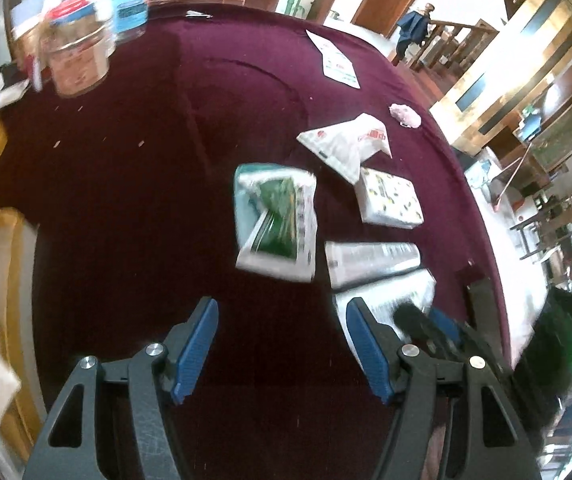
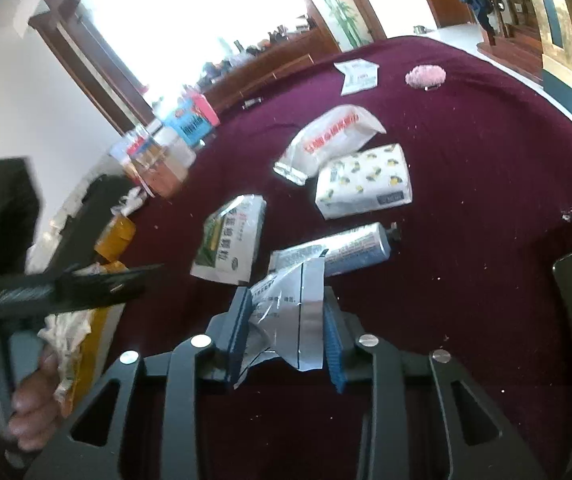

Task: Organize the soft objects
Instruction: 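Grasp the green sachet with left gripper while right grasps white paper packet, then carry the green sachet and white packet over the tray with both grippers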

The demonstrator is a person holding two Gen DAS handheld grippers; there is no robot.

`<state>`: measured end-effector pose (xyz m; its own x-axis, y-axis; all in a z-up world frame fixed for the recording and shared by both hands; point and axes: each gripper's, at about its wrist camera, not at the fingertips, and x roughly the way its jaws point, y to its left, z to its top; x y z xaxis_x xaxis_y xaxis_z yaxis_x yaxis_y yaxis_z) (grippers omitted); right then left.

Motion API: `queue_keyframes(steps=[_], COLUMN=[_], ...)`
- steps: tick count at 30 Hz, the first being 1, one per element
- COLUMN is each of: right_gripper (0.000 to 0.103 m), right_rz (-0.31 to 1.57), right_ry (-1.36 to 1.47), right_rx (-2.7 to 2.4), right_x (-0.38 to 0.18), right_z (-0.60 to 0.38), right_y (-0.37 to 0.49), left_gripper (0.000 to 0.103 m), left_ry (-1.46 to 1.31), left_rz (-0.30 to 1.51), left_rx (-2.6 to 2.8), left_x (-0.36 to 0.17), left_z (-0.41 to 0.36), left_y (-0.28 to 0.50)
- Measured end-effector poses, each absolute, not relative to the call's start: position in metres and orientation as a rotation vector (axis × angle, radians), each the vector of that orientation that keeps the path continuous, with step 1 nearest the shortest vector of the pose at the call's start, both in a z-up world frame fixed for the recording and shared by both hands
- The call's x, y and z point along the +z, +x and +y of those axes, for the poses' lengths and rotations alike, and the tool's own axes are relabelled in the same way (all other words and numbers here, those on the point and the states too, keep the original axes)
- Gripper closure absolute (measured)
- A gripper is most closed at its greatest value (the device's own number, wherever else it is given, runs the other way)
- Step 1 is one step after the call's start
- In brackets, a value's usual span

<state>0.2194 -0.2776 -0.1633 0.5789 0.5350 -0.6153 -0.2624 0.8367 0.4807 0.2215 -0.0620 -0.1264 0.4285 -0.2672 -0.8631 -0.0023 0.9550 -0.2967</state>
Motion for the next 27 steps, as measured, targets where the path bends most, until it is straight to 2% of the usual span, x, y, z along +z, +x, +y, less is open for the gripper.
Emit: queue_keyframes(steps=[5,9,12,13,14,20,27], right_gripper=[0.072,0.072,0.072,0.072,0.072,0.072,0.072], right_rz=[0.794,0.773,0.772,0.774,0.773,0.769,0.767], right_ry=[0.401,0.404,0.416,0.423,0.428,0.454,0.458], right_rx=[0.47,0.463,0.465,0.468,0.465,0.468,0.477], right_x=[-0.16,-0.157,-0.157,-0.158,-0.158,-0.159,-0.159], right_z=[-0.286,-0.288,-0.29,-0.29,-0.291,-0.295,-0.295], right_y=[0.216,0.215,0.215,0.216,0.216,0.217,0.217], left_gripper=[0.034,0.044,0.058,0.07,0.072,0.083,0.083], left_ry=[-0.254,-0.267,-0.265,-0.264,-0.248,-0.275,-0.381], left_rz=[1.144,1.165,1.184,1.194,1.202,1.198,1.154], left_rx=[-0.164,-0.16,-0.132,-0.13,-0.129,-0.123,-0.216], left_x=[-0.13,-0.135,-0.143,-0.147,-0.151,-0.152,-0.129], left_z=[-0.074,-0.078,-0.077,-0.078,-0.08,-0.07,-0.05], left_y=[0.257,0.28,0.29,0.293,0.296,0.29,0.229])
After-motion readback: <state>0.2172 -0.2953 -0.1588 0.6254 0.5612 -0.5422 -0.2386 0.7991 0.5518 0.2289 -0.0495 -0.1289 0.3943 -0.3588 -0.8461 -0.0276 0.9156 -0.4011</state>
